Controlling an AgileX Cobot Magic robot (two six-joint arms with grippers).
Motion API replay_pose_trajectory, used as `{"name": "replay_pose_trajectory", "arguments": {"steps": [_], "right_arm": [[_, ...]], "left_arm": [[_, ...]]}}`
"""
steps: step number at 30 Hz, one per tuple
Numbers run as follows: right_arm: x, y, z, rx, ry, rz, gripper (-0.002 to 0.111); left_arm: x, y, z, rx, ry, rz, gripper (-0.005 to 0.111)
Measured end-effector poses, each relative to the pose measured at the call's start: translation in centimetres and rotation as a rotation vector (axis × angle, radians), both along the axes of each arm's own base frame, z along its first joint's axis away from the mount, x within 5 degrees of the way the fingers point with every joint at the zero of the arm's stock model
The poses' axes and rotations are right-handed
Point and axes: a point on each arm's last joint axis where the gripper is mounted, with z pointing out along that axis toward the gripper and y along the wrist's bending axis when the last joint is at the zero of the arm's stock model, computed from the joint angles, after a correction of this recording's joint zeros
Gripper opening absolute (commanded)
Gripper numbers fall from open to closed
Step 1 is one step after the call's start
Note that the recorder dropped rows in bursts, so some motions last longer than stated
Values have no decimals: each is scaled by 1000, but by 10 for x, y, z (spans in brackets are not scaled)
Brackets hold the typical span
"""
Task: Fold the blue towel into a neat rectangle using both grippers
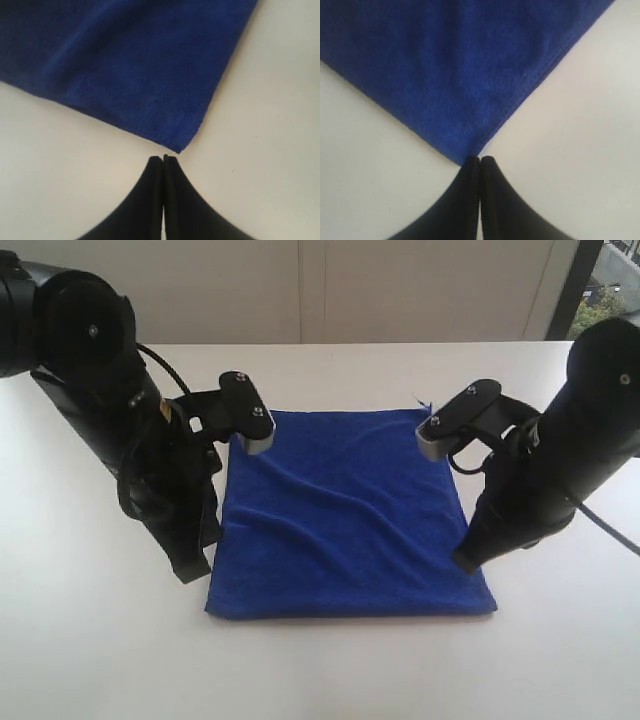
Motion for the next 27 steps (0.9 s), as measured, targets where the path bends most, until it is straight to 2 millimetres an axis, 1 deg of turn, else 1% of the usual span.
{"name": "replay_pose_trajectory", "arguments": {"steps": [3,5,6,7,8,9,10,12,13,14,16,18,21,22,24,27], "right_arm": [[-7,-3,-11,-34,19,95,0],[-12,-5,-20,-56,26,173,1],[-13,-6,-23,-61,20,201,3],[-15,-6,-27,-63,15,227,9],[-18,-7,-32,-61,5,255,13],[-19,-6,-34,-56,-2,261,19],[-19,-7,-37,-60,-20,293,20],[-20,-7,-40,-74,-37,358,24],[-20,-7,-41,-77,-45,375,25],[-22,-7,-43,-79,-48,404,25],[-22,-7,-44,-82,-50,443,25],[-21,-5,-48,-81,-36,458,26],[-19,-4,-59,-84,0,463,37],[-18,-4,-61,-84,-3,465,39],[-17,-3,-66,-88,8,482,39],[-16,-3,-69,-92,19,488,39]], "left_arm": [[-3,-1,-7,13,-20,-40,0],[-5,2,-17,28,-34,-52,0],[-6,3,-22,31,-41,-54,0],[-7,5,-29,35,-48,-57,0],[-11,9,-40,37,-62,-61,0],[-12,10,-45,35,-69,-66,0],[-15,13,-54,30,-86,-74,2],[-14,13,-58,9,-128,-81,16],[-13,12,-58,1,-141,-81,30],[-11,11,-57,-14,-170,-88,40],[-9,9,-57,-22,-191,-97,52],[-6,7,-64,-17,-189,-102,54],[-7,1,-78,9,-162,-141,54],[-8,0,-78,12,-164,-157,54],[-9,-2,-78,21,-179,-209,54],[-9,-2,-78,20,-191,-224,54]]}}
